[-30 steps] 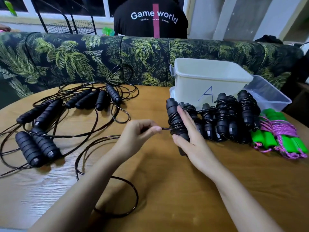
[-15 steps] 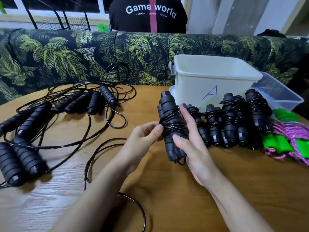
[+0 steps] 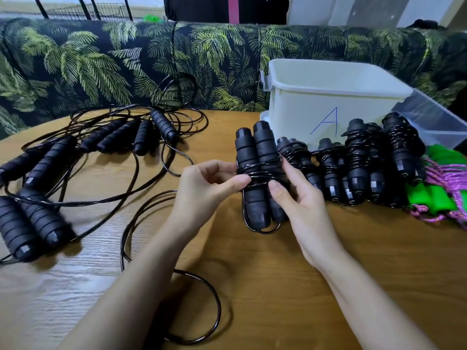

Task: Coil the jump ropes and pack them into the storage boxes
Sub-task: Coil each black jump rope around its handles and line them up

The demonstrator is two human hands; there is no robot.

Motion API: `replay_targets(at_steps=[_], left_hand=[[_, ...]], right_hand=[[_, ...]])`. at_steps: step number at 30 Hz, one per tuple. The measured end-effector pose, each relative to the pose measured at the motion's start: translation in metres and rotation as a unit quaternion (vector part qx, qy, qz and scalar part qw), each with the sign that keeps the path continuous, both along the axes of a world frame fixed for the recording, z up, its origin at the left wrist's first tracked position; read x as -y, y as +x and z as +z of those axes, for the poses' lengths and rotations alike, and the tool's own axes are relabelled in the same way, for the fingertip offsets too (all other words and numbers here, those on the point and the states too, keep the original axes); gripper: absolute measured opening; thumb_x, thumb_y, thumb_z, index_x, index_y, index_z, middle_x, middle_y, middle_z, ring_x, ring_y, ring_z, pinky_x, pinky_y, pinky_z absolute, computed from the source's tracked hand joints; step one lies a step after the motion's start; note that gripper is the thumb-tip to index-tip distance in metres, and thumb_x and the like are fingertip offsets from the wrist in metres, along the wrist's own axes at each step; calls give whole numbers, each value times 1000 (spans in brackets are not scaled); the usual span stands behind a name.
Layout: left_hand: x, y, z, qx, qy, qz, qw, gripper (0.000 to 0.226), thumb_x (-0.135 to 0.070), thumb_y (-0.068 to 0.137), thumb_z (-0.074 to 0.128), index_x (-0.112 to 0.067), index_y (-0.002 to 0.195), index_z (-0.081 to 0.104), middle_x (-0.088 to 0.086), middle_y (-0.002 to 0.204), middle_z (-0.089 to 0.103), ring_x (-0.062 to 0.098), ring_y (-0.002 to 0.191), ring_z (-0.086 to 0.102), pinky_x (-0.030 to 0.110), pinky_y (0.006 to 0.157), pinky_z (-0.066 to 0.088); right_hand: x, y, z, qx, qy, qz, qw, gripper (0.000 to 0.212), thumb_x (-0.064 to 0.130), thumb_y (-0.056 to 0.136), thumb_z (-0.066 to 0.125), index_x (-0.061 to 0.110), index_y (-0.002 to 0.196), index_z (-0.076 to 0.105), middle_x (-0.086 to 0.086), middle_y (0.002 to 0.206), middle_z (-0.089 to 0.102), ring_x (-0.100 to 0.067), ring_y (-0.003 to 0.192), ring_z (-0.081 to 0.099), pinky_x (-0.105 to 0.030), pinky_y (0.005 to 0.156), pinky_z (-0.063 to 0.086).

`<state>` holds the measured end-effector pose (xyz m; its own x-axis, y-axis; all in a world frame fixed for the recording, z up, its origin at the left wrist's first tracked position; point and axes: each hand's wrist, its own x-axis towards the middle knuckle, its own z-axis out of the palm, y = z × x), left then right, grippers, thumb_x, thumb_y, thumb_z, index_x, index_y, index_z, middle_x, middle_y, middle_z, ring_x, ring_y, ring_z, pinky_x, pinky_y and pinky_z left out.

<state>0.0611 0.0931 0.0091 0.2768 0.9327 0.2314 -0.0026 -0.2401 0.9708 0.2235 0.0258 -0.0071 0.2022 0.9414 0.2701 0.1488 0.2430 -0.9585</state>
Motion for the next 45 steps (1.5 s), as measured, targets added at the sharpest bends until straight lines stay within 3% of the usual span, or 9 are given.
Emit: replay_targets(at_steps=[3,8,18,23,27,32,36,41,45], left_hand=[[-5,-4,-3,-14,17,-42,999,36,-32,73,83,-15,103,73,8,91,77,15,86,70,36,89,56],[-5,-5,-2,14,19,-79,997,27,-25,79,78,-22,105,72,-1,91,77,7,85,69,24,83,52],[5,4,1,35,67,-15,997,26,-25,68,79,-21,92,70,-10,70,72,2,74,67,20,79,51],[6,3,-1,13,120,13,993,29,-33,67,83,-24,92,72,-2,72,73,6,76,67,27,85,52],[2,1,-4,-34,203,-29,978,30,-27,79,78,-20,107,69,-2,78,71,5,82,66,23,86,51],[-2,3,-6,-69,249,-52,965,30,-20,89,68,-17,118,66,-3,91,64,6,88,60,19,85,45],[0,0,-3,28,103,-24,994,33,-24,74,81,-19,105,69,0,89,60,10,85,59,23,78,49],[-2,-2,-2,20,-65,-80,995,66,-27,76,76,-14,136,51,-1,114,71,3,103,67,14,80,50],[2,-2,3,17,-56,-152,987,42,-25,84,61,-8,122,61,-8,103,75,1,101,66,12,83,47]], right_hand=[[0,1,2,-63,-18,12,998,58,33,92,59,21,147,44,9,144,54,-7,135,46,-43,117,33],[2,1,4,-154,-40,35,987,56,32,93,57,19,146,45,1,142,56,-16,134,50,-49,116,33],[3,-3,2,75,66,-73,992,47,23,97,50,31,143,44,19,138,54,0,131,47,-30,113,37],[8,-15,1,130,-5,-38,991,98,63,70,66,33,153,25,17,149,44,4,138,36,-22,112,32],[7,-15,1,157,-29,-73,984,106,42,64,87,33,151,27,14,139,53,5,126,47,-5,97,35],[7,-8,2,68,-23,-46,996,75,18,75,74,37,141,42,17,116,66,1,112,59,-20,97,45],[8,-9,4,-7,-37,14,999,64,17,75,69,29,136,51,11,117,69,-3,111,62,-25,93,51],[7,-7,2,-42,-56,69,995,69,27,72,71,17,137,52,-10,123,66,-30,118,61,-51,101,50],[7,-6,2,-36,-52,65,996,71,35,70,72,22,137,54,-5,136,57,-26,125,56,-56,104,45]])
